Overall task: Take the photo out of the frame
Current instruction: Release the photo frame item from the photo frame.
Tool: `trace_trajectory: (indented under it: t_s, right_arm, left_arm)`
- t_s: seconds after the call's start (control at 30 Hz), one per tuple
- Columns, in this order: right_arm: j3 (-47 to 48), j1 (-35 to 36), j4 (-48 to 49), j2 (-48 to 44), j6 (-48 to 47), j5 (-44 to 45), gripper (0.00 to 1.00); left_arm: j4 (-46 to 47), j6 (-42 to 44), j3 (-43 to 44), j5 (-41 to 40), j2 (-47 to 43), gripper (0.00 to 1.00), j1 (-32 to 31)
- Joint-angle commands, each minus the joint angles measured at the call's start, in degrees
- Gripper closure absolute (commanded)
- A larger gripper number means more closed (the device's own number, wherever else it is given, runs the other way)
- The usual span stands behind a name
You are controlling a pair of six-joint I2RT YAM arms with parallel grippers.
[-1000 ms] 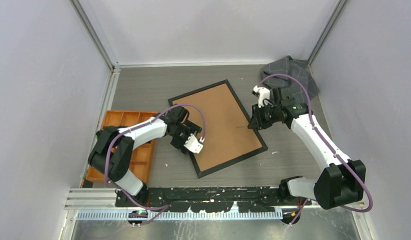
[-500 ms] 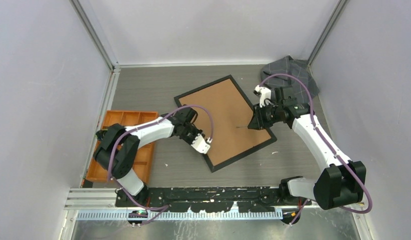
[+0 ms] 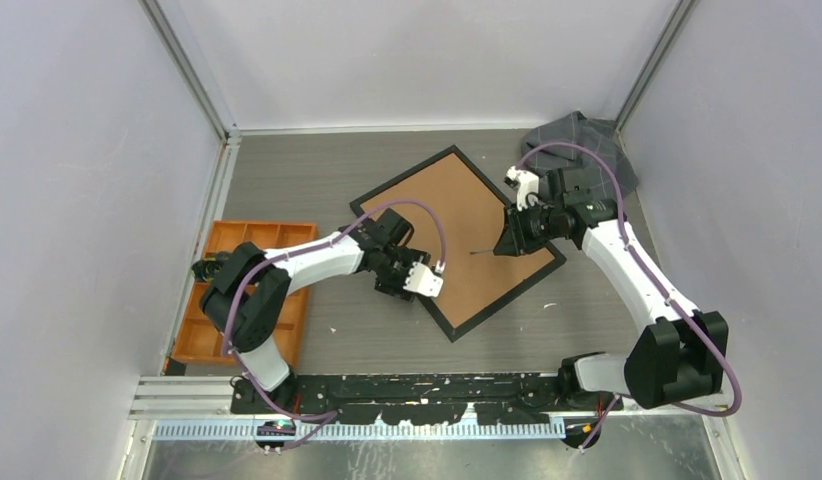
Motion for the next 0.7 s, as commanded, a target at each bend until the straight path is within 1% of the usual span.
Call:
trace_trajectory:
  t_s: [0.0,0.07,0.13,0.2,0.27,0.4,0.53,0.67]
  right_arm:
    - [3.07,1.37,-2.40,2.08,-2.67,-0.31,0.99]
    - [2.61,2.77,-2.71,2.65,-3.13,-0.73,0.99]
    - [2.12,3.73,-2.49,3.36,-2.71,-3.40,0.99]
    - [2.59,4.22,-3.39,4.56,-2.69,-6.16,0.99]
    - [3.69,4.46,-4.80,5.91,-3.01,-8.35,0.99]
    - [5.81,4.83,-5.93,9.83,-2.83,-12.37,0.99]
    - [7.68,6.50,-6.87,13.31,-2.63,-12.39,0.99]
    - [7.70,8.27,-6.36,14.14,-2.88,-11.59,0.99]
  left_arm:
    - [-4.22,-5.54,3.26,5.50,-6.17,0.30,4.38]
    - [-3.62,-3.25,3.40,5.97,-8.33,0.22,7.06]
    - [-4.13,1.99,3.69,6.52,-8.78,0.21,9.90]
    - [-5.03,5.54,4.51,6.39,-7.76,0.22,12.18]
    - [-7.80,9.02,6.28,6.97,-5.49,0.24,14.08]
    - [-11.22,13.36,8.63,7.28,-0.70,0.28,15.58]
    - [-11.35,17.29,7.96,8.45,1.14,0.30,15.72]
    - [-11.07,17.31,9.30,9.46,3.57,0.33,15.63]
